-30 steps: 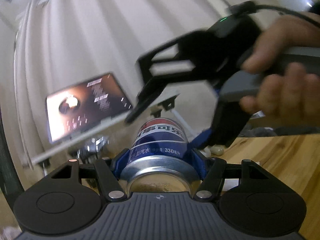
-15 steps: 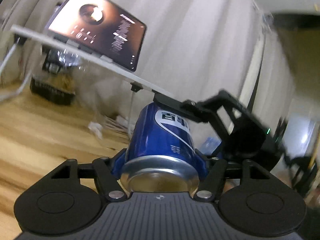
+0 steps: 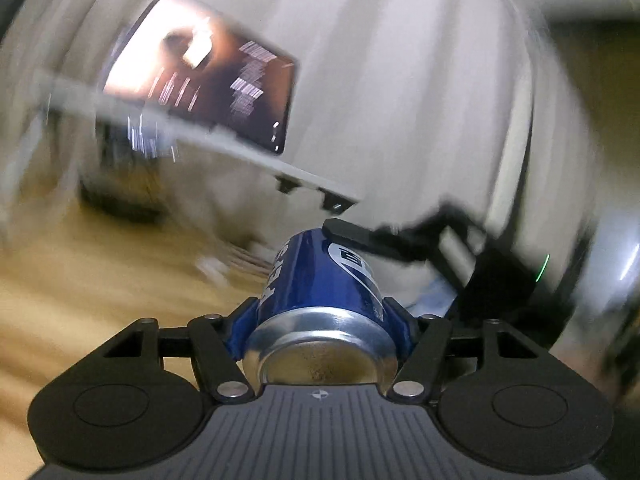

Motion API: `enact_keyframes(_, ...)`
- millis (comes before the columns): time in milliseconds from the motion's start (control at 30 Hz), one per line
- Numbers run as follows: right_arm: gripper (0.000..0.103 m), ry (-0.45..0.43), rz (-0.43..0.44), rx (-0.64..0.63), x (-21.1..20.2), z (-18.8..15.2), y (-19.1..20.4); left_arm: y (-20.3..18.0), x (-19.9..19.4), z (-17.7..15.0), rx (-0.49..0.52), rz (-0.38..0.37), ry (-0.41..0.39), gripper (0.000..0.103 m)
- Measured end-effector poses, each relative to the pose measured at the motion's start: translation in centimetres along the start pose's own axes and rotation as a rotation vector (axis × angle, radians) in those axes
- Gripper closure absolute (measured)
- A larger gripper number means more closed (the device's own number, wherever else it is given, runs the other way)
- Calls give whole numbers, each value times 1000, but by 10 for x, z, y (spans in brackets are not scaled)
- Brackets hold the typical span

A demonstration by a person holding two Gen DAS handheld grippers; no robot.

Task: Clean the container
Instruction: 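Grip the can with the right gripper and rotate it within the left gripper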

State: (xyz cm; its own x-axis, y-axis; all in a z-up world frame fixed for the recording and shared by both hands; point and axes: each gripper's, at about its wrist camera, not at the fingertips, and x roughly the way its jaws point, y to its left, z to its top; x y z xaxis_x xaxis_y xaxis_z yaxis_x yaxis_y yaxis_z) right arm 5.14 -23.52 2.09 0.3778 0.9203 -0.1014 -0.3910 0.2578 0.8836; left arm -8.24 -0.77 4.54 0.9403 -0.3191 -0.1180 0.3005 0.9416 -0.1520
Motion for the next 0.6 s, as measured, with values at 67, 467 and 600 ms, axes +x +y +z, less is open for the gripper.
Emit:
enact_keyframes(67, 28, 10, -30, -30, -1, 3, 5, -18, 0, -3, 206, 78, -5, 36)
enact_keyframes(467, 31, 69, -64, -58, 13, -5, 11, -60, 5, -28, 679, 153, -42, 36)
enact_keyframes(600, 33, 53, 20, -24, 12, -10, 3, -38, -5, -10, 392, 52, -35, 36)
